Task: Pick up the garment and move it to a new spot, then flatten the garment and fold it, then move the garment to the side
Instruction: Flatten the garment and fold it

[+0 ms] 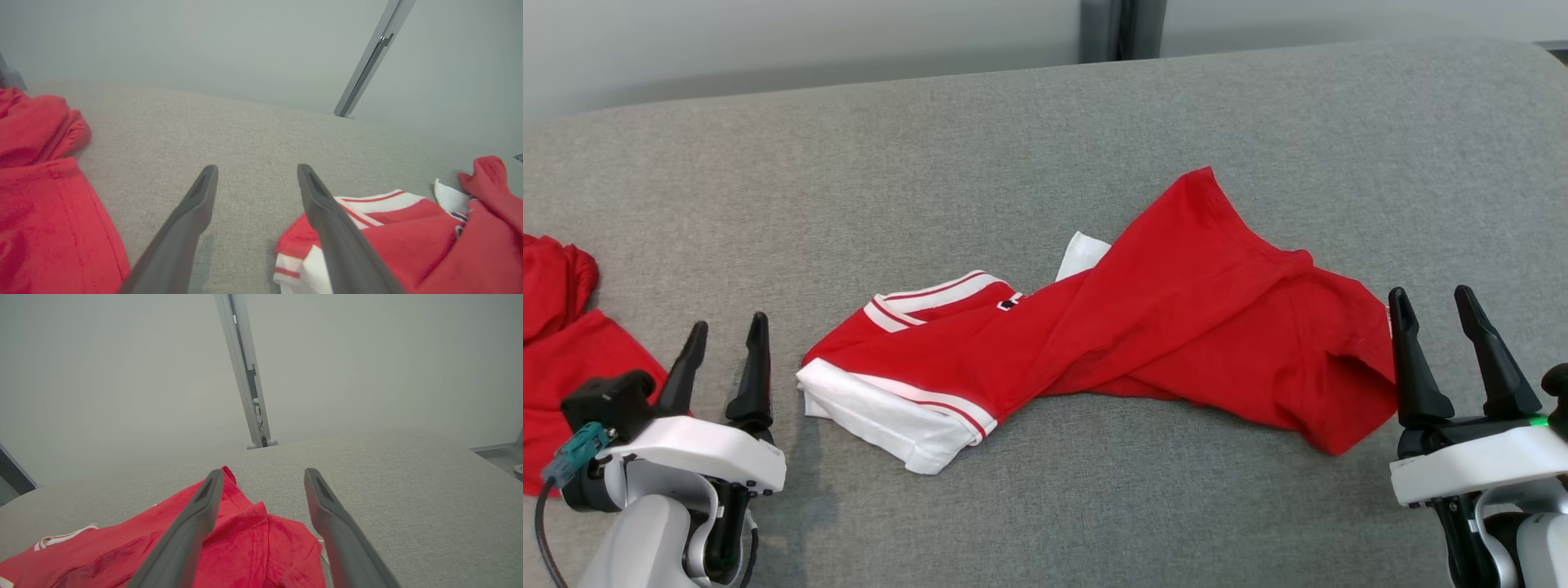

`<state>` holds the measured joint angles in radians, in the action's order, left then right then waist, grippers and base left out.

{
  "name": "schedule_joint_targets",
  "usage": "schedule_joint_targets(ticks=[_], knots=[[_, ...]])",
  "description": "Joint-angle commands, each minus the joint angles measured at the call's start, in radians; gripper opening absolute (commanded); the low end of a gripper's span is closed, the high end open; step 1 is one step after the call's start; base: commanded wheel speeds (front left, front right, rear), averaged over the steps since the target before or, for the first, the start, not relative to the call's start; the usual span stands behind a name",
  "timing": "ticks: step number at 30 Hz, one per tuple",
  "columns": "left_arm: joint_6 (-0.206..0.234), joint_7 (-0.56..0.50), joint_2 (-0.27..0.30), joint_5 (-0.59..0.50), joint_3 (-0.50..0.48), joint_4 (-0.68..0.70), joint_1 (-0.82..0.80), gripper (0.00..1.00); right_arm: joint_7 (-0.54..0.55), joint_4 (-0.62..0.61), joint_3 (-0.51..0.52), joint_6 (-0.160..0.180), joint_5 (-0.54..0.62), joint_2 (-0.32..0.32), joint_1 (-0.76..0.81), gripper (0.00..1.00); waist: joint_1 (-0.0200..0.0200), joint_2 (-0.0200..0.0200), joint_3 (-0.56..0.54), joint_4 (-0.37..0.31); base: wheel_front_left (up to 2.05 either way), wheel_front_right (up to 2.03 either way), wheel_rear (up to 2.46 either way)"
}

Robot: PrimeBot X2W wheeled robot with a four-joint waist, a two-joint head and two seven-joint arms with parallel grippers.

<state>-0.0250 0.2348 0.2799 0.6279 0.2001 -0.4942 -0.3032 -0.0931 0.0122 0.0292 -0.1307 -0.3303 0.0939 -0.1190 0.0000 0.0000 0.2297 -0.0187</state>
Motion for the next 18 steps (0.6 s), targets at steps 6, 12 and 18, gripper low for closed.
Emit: schedule_joint_targets(ticks=[6, 12, 18], knots=[[0.061, 0.028, 0.002, -0.092, -0.040, 0.199, 0.069, 1.00, -0.009, -0.010, 0.007, 0.000, 0.032, 0.010, 0.005, 1.00, 0.0000, 0.0000, -0.026, 0.030, 0.00, 0.00, 0.00], [0.117, 0.024, 0.007, -0.157, -0.029, 0.368, 0.175, 1.00, 0.010, -0.010, -0.006, 0.000, 0.050, 0.023, 0.026, 1.00, 0.0000, 0.0000, -0.059, 0.047, 0.00, 0.00, 0.00], [0.159, -0.021, 0.013, -0.181, -0.009, 0.457, 0.250, 1.00, 0.032, -0.024, -0.009, 0.000, 0.057, 0.021, 0.050, 1.00, 0.0000, 0.0000, -0.084, 0.058, 0.00, 0.00, 0.00]])
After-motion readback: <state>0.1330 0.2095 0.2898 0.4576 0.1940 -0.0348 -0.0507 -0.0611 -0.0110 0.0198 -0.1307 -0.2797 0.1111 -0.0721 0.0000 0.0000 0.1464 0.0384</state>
